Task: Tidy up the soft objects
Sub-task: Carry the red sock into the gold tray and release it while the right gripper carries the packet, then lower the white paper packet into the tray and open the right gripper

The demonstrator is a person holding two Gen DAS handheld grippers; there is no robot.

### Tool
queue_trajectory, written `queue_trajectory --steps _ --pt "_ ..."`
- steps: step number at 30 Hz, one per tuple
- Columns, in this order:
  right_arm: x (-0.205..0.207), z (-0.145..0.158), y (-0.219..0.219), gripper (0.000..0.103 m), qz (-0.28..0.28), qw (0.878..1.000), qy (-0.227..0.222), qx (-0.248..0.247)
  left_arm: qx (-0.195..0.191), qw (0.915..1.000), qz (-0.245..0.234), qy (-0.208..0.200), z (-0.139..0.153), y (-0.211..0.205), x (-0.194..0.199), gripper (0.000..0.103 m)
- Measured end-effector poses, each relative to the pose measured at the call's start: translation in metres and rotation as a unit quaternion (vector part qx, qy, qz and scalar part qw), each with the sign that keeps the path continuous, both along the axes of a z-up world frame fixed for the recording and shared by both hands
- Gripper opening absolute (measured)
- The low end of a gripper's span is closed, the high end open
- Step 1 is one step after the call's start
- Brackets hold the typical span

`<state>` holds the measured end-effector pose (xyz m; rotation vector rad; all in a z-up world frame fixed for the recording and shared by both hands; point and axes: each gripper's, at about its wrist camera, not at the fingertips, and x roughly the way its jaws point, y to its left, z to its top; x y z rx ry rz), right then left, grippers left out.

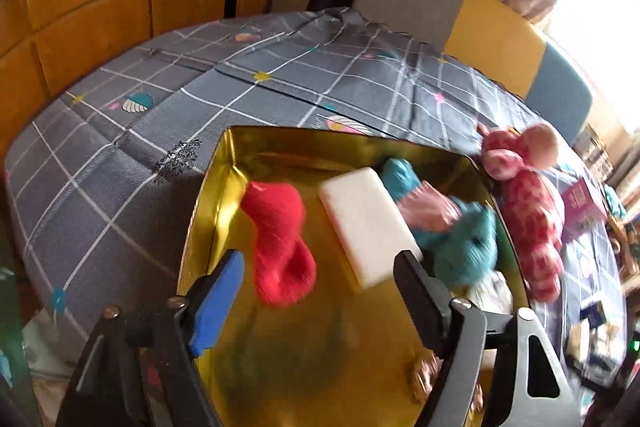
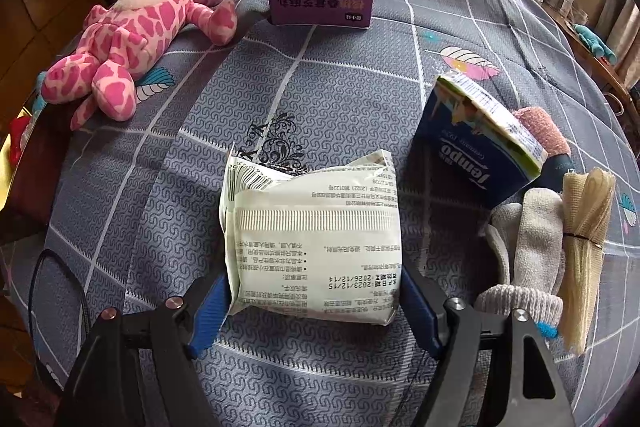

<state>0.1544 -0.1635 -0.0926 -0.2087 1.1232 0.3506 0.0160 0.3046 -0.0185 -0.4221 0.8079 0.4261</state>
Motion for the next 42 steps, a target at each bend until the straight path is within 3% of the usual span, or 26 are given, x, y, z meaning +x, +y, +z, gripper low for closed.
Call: queue_trajectory --steps 5,10,16,23,32,42 --pt "-0.003 0.006 0.006 0.076 -0.002 1.0 -0.01 -0.004 0.018 0.9997 -0.015 -0.011 0.007 -0.035 -0.028 0.083" --pt "-0.016 0.024 0.032 0.075 0.031 0.999 -0.031 0.015 0.035 0.9991 -0.023 -0.011 0.011 -0.057 -0.045 0.083" --pt "-0.038 0.056 0.094 0.075 0.11 0.991 -0.056 0.049 0.069 0.997 -0.029 -0.02 0.018 -0.075 -0.061 0.083" --pt "-0.061 0.078 0.186 0.075 0.221 0.971 -0.07 0.064 0.095 0.9947 -0.021 -0.033 0.029 -0.078 -0.074 0.083" --pt "-0.078 0.076 0.286 0.076 0.305 0.948 -0.063 0.061 0.119 0.992 -0.01 -0.043 0.039 -0.074 -0.084 0.083" --pt "-0.066 0.041 0.333 0.079 0.29 0.955 -0.02 0.057 0.134 0.9898 0.002 -0.049 0.045 -0.069 -0.089 0.083"
